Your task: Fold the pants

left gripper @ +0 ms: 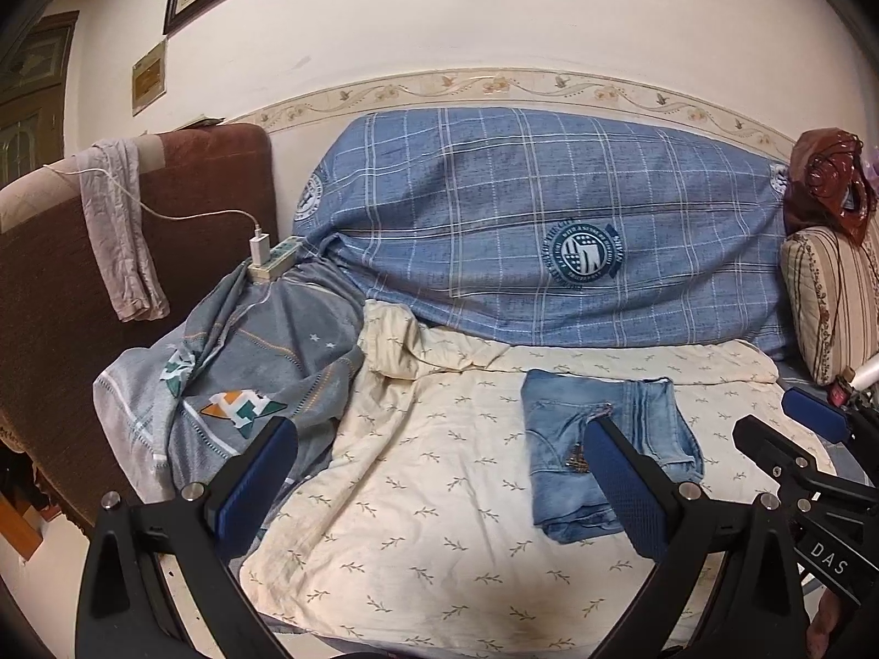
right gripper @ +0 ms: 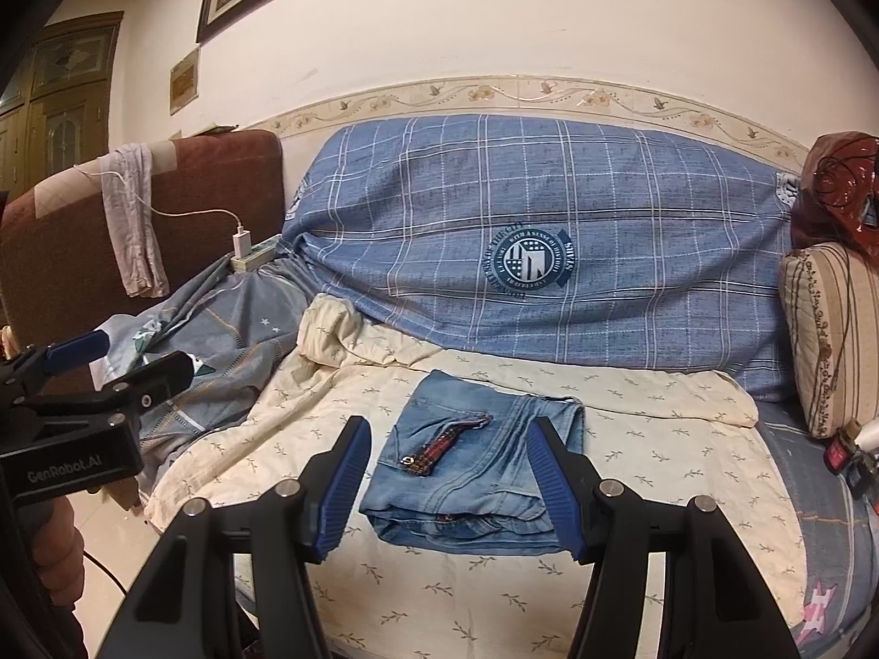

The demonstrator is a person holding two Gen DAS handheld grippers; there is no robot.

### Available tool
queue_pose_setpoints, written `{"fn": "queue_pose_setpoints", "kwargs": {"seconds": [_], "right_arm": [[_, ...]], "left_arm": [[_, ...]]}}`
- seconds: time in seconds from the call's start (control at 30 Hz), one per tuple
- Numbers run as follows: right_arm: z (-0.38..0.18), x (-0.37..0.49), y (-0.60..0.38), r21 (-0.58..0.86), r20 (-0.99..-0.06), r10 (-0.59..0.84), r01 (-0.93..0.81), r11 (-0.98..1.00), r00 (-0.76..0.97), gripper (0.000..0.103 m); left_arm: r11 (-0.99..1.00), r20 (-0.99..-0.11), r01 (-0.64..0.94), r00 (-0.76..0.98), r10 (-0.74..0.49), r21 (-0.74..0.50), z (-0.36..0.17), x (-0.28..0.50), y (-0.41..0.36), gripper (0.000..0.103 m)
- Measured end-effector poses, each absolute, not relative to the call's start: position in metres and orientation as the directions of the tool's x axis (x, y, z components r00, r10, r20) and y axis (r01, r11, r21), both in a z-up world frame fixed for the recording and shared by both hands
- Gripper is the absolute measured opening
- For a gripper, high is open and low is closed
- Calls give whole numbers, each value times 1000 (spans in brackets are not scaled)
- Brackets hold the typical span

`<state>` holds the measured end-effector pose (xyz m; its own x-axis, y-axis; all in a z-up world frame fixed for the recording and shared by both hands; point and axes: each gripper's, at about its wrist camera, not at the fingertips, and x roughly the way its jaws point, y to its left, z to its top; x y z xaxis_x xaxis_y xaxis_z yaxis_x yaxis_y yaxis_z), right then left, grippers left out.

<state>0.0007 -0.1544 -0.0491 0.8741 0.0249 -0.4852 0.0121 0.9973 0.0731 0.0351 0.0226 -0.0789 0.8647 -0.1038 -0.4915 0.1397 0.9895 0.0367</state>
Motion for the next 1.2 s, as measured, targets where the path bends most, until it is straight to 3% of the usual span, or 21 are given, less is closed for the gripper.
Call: {"fn": "queue_pose_setpoints", "kwargs": {"seconds": [0.83,1.2], "right_arm": [[-46,22,-114,91,-486,133,-102,991,864,63],[-60,35,-84,86,-521,179,-158,984,834,63]], "left_arm": [[998,-456,22,890,9,61,-68,30,70,103],[998,-505,-44,861,59,43,-86,39,103,103]]}}
